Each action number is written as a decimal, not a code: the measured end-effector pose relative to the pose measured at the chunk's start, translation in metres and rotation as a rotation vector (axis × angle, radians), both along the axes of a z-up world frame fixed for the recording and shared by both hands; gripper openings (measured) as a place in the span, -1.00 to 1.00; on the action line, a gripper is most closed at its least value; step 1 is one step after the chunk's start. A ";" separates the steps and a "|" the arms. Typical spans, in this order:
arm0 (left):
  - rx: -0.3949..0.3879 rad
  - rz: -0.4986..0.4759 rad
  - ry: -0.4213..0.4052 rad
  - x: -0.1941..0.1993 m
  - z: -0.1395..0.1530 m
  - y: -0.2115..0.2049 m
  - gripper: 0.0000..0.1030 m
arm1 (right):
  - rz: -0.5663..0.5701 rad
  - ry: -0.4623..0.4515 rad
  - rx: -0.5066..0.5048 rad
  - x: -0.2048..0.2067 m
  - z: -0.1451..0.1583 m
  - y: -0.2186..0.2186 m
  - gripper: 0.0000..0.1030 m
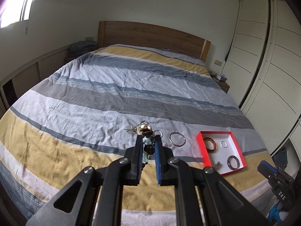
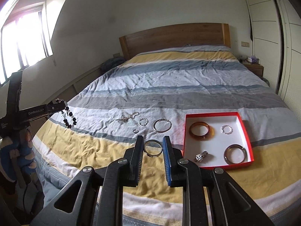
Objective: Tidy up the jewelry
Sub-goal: 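Carry beaded bracelet and silver ring with both tools into the red box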
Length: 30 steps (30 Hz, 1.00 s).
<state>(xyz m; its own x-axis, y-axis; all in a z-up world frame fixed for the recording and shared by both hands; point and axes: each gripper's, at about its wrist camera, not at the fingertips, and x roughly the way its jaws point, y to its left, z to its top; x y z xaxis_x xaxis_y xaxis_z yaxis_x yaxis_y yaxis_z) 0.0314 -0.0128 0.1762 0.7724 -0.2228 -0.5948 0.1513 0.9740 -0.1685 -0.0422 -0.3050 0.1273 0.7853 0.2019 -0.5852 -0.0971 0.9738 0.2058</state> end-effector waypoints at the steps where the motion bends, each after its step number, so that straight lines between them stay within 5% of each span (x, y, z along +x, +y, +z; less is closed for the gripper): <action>1: 0.004 -0.009 -0.008 -0.006 0.004 -0.006 -0.79 | -0.009 -0.009 -0.001 -0.006 0.004 -0.005 -0.61; 16: 0.068 -0.216 0.014 -0.024 0.009 -0.123 -0.79 | -0.147 -0.058 -0.018 -0.040 0.023 -0.101 -0.61; 30: 0.117 -0.443 0.179 0.066 -0.088 -0.264 -0.79 | -0.158 0.104 -0.034 0.069 -0.060 -0.163 -0.61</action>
